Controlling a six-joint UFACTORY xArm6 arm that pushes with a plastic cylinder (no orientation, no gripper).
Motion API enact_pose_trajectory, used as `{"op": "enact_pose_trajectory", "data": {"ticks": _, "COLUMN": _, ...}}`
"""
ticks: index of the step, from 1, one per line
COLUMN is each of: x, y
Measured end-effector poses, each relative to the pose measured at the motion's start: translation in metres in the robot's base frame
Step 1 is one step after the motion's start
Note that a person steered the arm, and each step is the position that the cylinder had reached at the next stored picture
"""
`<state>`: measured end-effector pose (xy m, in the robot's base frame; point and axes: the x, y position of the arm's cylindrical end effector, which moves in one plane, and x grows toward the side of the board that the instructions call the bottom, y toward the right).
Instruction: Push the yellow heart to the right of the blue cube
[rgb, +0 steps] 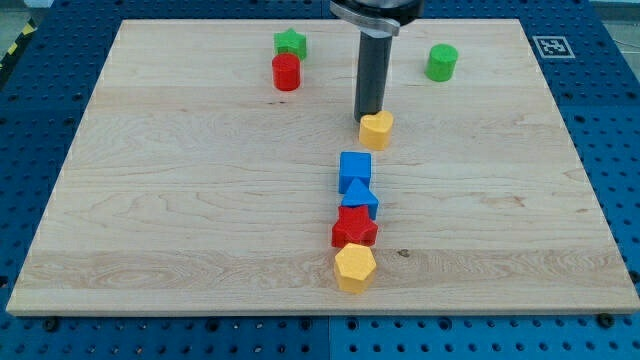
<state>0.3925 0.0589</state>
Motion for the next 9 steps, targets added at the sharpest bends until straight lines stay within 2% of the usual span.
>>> {"op": "enact_pose_trajectory", "data": {"ticks": 1, "x": 0.009, "y": 0.024}}
{"op": "enact_pose_trajectory", "data": {"ticks": 3, "x": 0.016, "y": 0.030}}
{"op": "enact_pose_trajectory", "data": {"ticks": 9, "x": 0.045, "y": 0.022}}
